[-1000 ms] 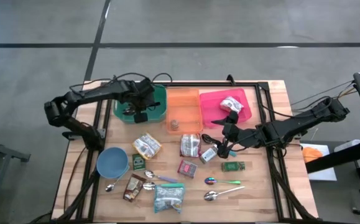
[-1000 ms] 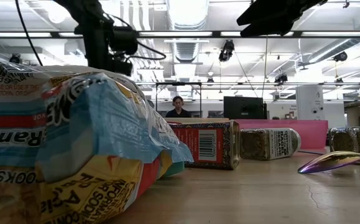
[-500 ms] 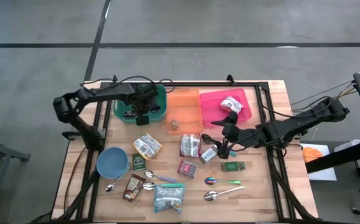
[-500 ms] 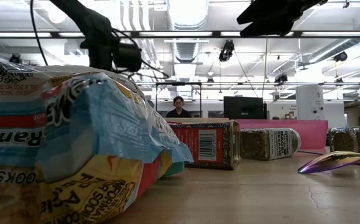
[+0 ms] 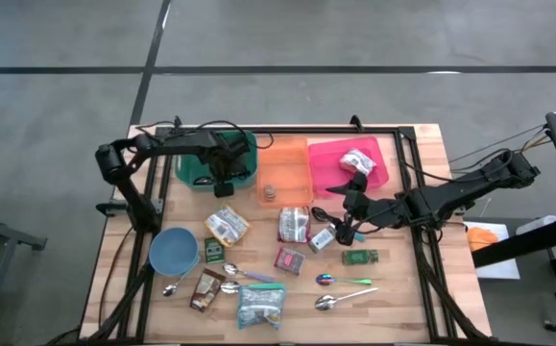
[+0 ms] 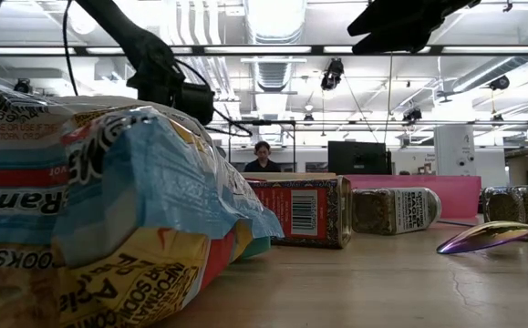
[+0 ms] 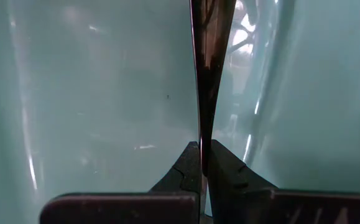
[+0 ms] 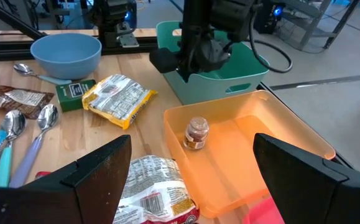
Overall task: Pick & Place Food Item
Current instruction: Put the black spoon into the green bin
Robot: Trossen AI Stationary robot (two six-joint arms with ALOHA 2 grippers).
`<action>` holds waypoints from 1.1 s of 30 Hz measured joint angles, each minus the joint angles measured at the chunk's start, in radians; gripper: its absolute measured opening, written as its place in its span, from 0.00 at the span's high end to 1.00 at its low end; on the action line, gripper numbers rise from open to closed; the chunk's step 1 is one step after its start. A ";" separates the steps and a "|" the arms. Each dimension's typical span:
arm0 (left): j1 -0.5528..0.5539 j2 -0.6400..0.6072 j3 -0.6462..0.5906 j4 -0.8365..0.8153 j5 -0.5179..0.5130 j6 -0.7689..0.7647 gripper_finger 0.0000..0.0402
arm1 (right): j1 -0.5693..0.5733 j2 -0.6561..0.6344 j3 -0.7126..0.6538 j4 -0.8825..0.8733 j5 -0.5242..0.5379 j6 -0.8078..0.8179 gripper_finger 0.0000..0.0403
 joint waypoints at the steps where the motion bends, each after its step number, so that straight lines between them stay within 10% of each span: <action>1: 0.000 0.007 0.000 0.000 0.000 0.000 1.00 | 0.000 0.000 0.000 0.000 0.000 0.000 0.17; 25: -0.001 0.042 -0.029 0.033 0.019 -0.008 1.00 | 0.000 0.000 0.000 -0.001 0.000 0.000 0.17; 33: -0.002 0.042 -0.030 0.029 0.004 -0.058 0.82 | 0.000 0.000 0.000 -0.001 0.000 0.000 0.17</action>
